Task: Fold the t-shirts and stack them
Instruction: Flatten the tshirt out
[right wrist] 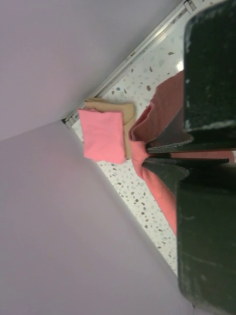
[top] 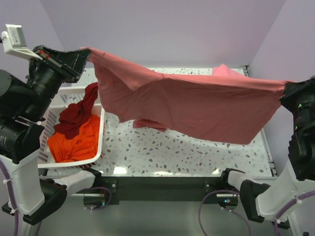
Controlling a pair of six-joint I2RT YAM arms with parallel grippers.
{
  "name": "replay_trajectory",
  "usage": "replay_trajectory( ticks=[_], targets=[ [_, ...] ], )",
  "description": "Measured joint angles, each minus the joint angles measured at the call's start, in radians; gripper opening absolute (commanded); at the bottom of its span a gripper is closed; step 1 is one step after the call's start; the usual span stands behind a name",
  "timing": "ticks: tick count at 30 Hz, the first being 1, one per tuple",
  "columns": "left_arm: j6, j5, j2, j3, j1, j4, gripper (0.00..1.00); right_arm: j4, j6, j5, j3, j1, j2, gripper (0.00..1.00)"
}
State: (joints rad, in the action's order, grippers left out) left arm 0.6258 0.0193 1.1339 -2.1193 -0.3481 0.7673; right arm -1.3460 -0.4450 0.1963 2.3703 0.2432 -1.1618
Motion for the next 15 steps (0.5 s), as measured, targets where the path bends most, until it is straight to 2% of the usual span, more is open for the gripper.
replay_trajectory(
  ticks=[4, 8, 12, 15],
  targets=[
    [-0.002, -0.006, -0.027, -0.014, 0.0, -0.031, 0.0, 0.015, -0.005, -0.011, -0.015, 0.0, 0.06, 0.0],
    [-0.018, -0.002, 0.003, -0.053, 0.0, -0.048, 0.0, 0.061, -0.019, -0.06, -0.114, 0.0, 0.08, 0.0],
    [-0.048, 0.018, 0.101, -0.06, 0.0, -0.061, 0.0, 0.116, -0.034, -0.108, -0.24, 0.0, 0.014, 0.0],
    [-0.085, 0.032, 0.212, -0.061, 0.0, -0.077, 0.0, 0.163, -0.038, -0.125, -0.276, 0.0, -0.072, 0.0]
  ],
)
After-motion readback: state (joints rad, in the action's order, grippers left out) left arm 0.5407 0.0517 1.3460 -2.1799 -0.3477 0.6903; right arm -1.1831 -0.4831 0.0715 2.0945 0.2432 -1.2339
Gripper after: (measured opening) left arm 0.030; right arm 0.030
